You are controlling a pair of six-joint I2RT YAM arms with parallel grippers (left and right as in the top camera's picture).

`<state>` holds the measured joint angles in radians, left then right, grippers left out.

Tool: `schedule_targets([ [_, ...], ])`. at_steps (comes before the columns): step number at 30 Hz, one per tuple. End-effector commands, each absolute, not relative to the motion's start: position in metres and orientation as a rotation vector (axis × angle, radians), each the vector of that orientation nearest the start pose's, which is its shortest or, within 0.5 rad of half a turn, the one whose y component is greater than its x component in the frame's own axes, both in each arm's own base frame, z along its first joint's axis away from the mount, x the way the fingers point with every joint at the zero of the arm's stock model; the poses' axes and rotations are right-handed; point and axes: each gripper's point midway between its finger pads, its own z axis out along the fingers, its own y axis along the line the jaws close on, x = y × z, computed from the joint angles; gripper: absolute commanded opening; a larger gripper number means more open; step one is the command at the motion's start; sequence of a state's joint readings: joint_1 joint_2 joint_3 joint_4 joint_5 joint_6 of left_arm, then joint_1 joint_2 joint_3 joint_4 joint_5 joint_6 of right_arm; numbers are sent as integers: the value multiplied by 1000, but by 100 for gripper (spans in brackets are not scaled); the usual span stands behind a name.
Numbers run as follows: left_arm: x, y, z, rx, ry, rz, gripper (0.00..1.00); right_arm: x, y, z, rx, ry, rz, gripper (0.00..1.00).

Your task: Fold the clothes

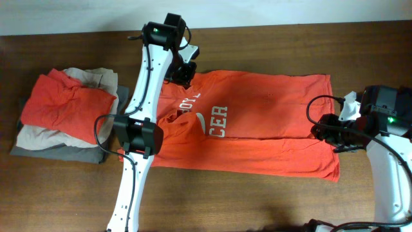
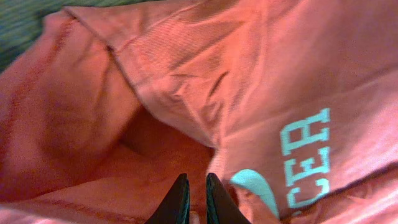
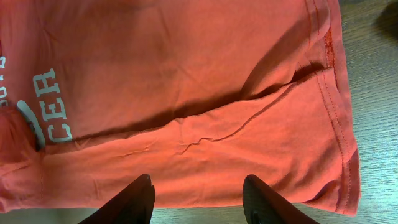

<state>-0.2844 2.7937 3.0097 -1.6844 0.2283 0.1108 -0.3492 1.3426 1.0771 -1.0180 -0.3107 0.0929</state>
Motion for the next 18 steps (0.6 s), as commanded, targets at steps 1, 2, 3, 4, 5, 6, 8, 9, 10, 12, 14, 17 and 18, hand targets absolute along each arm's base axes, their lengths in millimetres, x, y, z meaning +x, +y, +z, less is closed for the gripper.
schedule_targets([
  [1, 496, -159, 134, 536, 2873, -275, 11, 283, -50, 142, 540, 2721, 359, 51],
  [2, 496, -157, 151, 529, 2838, -273, 12, 282, -50, 142, 540, 2721, 359, 51],
  [3, 494, -155, 176, 521, 2788, -268, 15, 282, -50, 142, 540, 2722, 360, 51],
  [4, 491, -153, 197, 517, 2747, -263, 18, 282, -50, 142, 540, 2723, 359, 51],
  [5, 487, -150, 220, 510, 2699, -246, 21, 282, -50, 142, 541, 2723, 360, 51],
  [6, 483, -147, 241, 501, 2658, -226, 24, 282, -50, 142, 541, 2723, 360, 51],
  [8, 472, -144, 276, 475, 2590, -225, 28, 282, -50, 142, 541, 2724, 360, 51],
  [9, 463, -142, 298, 452, 2551, -232, 30, 282, -50, 142, 541, 2724, 360, 51],
  [10, 455, -141, 311, 439, 2531, -238, 31, 282, -50, 142, 541, 2724, 360, 51],
  [12, 440, -135, 331, 430, 2509, -225, 33, 282, -50, 142, 541, 2723, 359, 51],
  [14, 429, -118, 337, 382, 2526, -125, 35, 282, -50, 142, 540, 2723, 359, 51],
  [17, 443, -107, 318, 317, 2565, -58, 45, 282, -50, 142, 540, 2723, 359, 52],
  [18, 454, -112, 304, 329, 2575, -92, 47, 282, -50, 142, 540, 2721, 359, 52],
])
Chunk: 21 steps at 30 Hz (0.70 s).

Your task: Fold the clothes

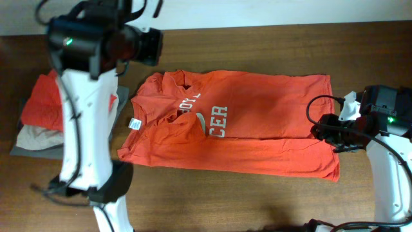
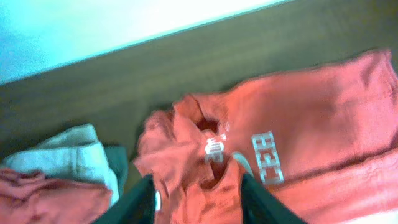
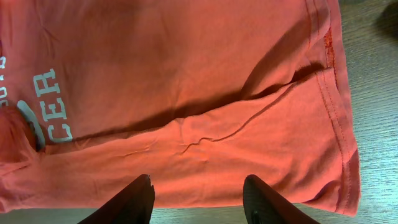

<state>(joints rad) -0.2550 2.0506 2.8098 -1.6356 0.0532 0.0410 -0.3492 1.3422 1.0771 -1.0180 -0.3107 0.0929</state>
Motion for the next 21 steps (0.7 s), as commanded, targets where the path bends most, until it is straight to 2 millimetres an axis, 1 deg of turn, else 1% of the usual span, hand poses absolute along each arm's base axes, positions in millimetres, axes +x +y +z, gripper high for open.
schedule_targets([
  [1, 467, -121, 289, 369, 2575, -141, 49, 283, -50, 142, 540, 2720, 359, 52],
  [2, 477, -128, 275, 407, 2573, -179, 50, 283, -50, 142, 540, 2720, 358, 52],
  [4, 500, -144, 240, 463, 2568, -245, 53, 283, -50, 142, 539, 2718, 358, 52],
  [5, 508, -149, 222, 471, 2576, -267, 53, 283, -50, 142, 539, 2718, 358, 52],
  [6, 515, -153, 200, 477, 2595, -284, 53, 283, -50, 142, 540, 2719, 359, 51],
  [7, 518, -157, 184, 503, 2609, -298, 53, 283, -50, 142, 540, 2720, 360, 52],
  [9, 523, -161, 145, 568, 2654, -313, 52, 282, -50, 142, 541, 2722, 361, 51],
  [11, 527, -162, 120, 595, 2682, -310, 48, 282, -50, 142, 541, 2722, 361, 51],
  [13, 532, -163, 102, 624, 2689, -303, 45, 282, -50, 142, 541, 2722, 361, 51],
  [14, 537, -165, 88, 628, 2693, -305, 44, 282, -50, 142, 541, 2723, 361, 51],
  [16, 536, -167, 73, 635, 2715, -312, 43, 282, -50, 142, 542, 2723, 362, 51],
  [18, 527, -169, 61, 649, 2762, -326, 39, 281, -49, 142, 542, 2726, 363, 51],
  [20, 507, -172, 54, 683, 2840, -335, 29, 280, -49, 141, 545, 2732, 364, 51],
  [21, 498, -174, 52, 706, 2866, -337, 27, 279, -49, 141, 546, 2734, 365, 51],
])
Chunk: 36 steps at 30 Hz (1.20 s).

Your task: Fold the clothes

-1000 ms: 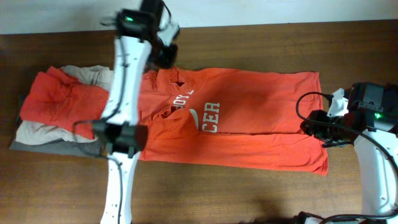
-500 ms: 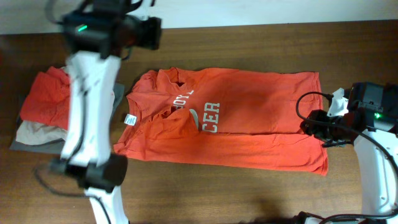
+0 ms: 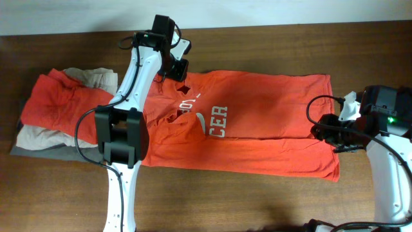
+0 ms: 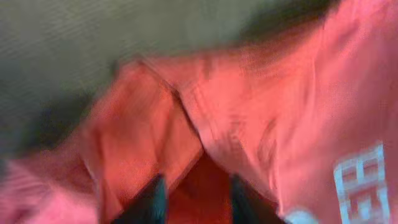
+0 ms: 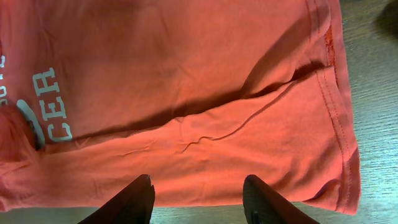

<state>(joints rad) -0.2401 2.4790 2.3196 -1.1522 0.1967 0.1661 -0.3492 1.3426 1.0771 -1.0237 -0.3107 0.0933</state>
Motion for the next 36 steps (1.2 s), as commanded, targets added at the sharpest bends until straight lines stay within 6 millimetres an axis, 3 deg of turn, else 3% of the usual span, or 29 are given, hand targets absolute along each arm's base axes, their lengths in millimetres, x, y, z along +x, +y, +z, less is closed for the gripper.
schedule_targets([
  [1, 489, -176, 51, 723, 2896, -340, 25, 279, -48, 141, 547, 2737, 366, 51],
  [5, 457, -183, 51, 773, 3000, -348, 24, 279, -49, 141, 547, 2736, 365, 51],
  [9, 416, -177, 53, 809, 3168, -351, 20, 279, -49, 141, 546, 2736, 365, 51],
  [12, 406, -174, 58, 811, 3205, -350, 15, 279, -49, 141, 547, 2735, 364, 51],
  [16, 424, -169, 77, 778, 3111, -331, 15, 281, -49, 142, 543, 2728, 362, 51],
  [22, 493, -169, 94, 707, 2828, -262, 31, 283, -50, 142, 540, 2720, 360, 51],
  [25, 518, -168, 91, 680, 2751, -242, 38, 283, -50, 142, 540, 2720, 360, 51],
  [29, 536, -165, 78, 661, 2716, -203, 51, 282, -50, 142, 541, 2722, 361, 51],
  [36, 535, -153, 41, 654, 2789, -131, 52, 282, -50, 142, 541, 2723, 361, 51],
])
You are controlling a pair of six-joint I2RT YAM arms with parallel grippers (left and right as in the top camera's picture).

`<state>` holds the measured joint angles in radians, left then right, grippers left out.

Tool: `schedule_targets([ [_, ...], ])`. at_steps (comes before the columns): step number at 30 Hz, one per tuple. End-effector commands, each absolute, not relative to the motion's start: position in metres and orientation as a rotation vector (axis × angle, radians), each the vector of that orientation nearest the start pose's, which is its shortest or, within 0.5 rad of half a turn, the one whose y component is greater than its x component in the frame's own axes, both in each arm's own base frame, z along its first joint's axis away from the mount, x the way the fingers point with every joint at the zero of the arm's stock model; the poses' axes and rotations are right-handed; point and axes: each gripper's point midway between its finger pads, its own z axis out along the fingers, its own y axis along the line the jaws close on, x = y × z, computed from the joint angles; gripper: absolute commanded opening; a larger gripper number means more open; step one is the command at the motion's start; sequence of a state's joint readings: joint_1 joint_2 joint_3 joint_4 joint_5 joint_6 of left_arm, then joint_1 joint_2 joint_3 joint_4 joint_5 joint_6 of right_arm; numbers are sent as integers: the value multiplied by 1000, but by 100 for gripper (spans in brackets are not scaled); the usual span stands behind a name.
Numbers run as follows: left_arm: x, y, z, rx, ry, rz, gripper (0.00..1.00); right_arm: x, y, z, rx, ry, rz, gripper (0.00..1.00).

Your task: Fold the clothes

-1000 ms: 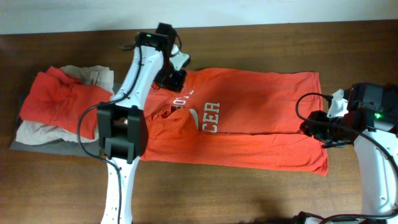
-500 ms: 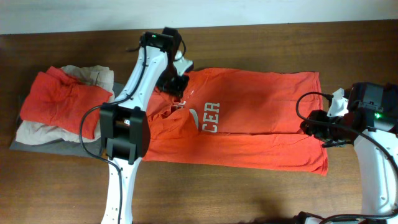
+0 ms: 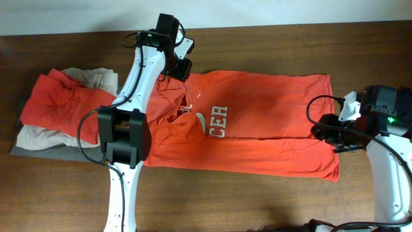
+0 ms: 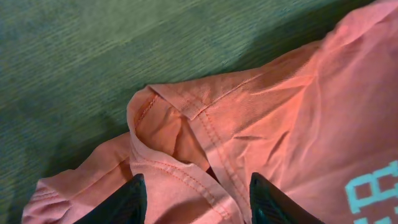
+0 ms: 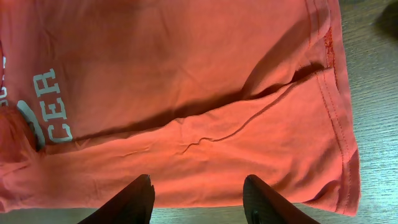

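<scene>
An orange T-shirt (image 3: 270, 122) with pale lettering lies spread across the brown table, its collar (image 3: 187, 98) at the left. My left gripper (image 3: 180, 67) hangs at the shirt's far left corner. In the left wrist view it (image 4: 199, 202) is open, both fingers astride the stitched collar (image 4: 168, 130), nothing pinched. My right gripper (image 3: 329, 135) is at the shirt's right hem. In the right wrist view it (image 5: 199, 199) is open above the shirt's near edge (image 5: 186, 174), where a lengthwise fold (image 5: 205, 106) shows.
A pile of clothes (image 3: 64, 109) sits at the table's left: an orange garment on beige and grey ones. Bare wood (image 3: 257, 200) runs along the front of the table. A white wall borders the far edge.
My left gripper has shifted slightly right at the collar and its fingers stand wider apart; the view is now sharp. The right arm and the shirt's right side have not moved.
My left gripper was shut low on the shirt beside the lettering. Then it was raised high and open, left of the shirt, whose left side lay spread out. Then it was down at the collar, where it now stands open. The right gripper stayed open at the hem.
</scene>
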<state>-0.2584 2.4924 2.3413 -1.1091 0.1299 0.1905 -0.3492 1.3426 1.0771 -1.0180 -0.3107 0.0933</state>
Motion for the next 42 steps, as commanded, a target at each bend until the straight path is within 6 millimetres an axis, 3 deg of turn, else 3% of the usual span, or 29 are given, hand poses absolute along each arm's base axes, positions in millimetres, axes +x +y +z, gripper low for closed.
schedule_targets([
  [1, 535, -151, 37, 653, 2796, -115, 52, 282, -50, 142, 541, 2723, 361, 51],
  [8, 525, -141, 24, 658, 2865, -58, 27, 282, -50, 142, 541, 2724, 361, 51],
  [13, 499, -129, 23, 670, 2977, -42, 1, 282, -50, 142, 541, 2723, 361, 51],
  [17, 485, -114, 51, 595, 3023, -43, 1, 282, -50, 142, 541, 2722, 361, 51],
  [23, 484, -102, 115, 530, 2928, -48, 0, 282, -50, 142, 541, 2722, 361, 52],
  [27, 476, -106, 130, 517, 2926, -107, 1, 282, -50, 142, 541, 2722, 361, 51],
  [30, 483, -129, 122, 544, 2889, -231, 9, 282, -50, 142, 540, 2722, 360, 51],
  [36, 481, -153, 81, 614, 2909, -236, 31, 282, -50, 142, 541, 2723, 361, 51],
  [42, 481, -164, 34, 635, 2957, -153, 34, 282, -50, 142, 541, 2723, 361, 51],
])
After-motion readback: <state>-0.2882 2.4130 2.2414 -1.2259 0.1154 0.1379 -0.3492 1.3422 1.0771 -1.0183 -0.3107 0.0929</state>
